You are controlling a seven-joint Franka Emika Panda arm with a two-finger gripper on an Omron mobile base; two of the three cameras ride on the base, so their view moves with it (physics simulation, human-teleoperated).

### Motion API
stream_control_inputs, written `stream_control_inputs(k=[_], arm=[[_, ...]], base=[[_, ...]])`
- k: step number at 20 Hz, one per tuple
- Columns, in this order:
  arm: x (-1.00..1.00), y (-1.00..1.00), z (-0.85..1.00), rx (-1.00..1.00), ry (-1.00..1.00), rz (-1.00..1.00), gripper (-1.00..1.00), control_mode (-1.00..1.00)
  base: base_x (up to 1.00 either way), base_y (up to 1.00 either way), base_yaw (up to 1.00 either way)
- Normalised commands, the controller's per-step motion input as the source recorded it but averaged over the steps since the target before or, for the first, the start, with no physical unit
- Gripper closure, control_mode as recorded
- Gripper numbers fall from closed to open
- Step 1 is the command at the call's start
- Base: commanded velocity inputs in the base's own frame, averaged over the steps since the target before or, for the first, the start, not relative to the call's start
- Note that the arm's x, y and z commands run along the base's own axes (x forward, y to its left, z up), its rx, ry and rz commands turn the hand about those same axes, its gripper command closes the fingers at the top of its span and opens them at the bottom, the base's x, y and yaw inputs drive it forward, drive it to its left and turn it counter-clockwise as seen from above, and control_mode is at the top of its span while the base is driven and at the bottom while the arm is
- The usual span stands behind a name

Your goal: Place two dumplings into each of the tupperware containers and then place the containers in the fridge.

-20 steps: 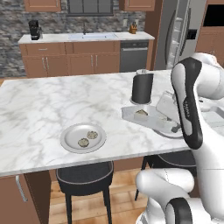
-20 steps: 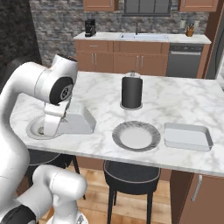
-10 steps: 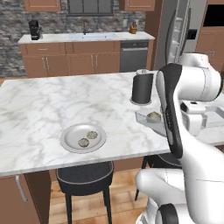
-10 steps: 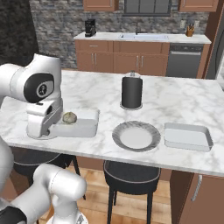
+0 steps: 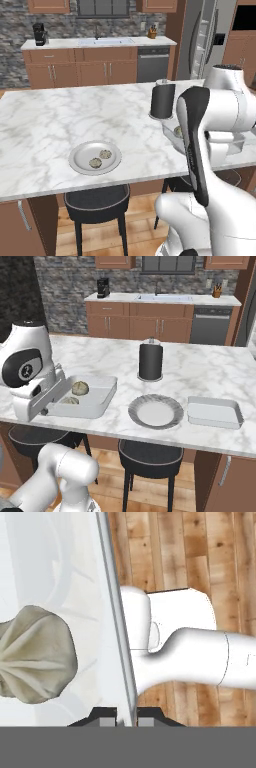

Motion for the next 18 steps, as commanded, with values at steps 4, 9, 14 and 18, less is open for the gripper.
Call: stream_control_inputs(k=[4, 9, 14, 18], arm=[[-0.14, 0.07, 0.01, -0.03, -0.23, 0.0, 1.0, -1.0], [-0.17, 0.02, 0.13, 0.0, -0.03, 0.0, 1.0, -1.0], [-0.02, 0.0, 0.01, 0.0, 0.01, 0.0, 1.0, -1.0], [-0.26, 0.0, 0.0, 0.0, 0.0, 0.0, 1.0, -1.0]], base=[[0.0, 0.0, 0.0], [0.0, 0.0, 0.0], [0.0, 0.0, 0.0], [0.0, 0.0, 0.0]])
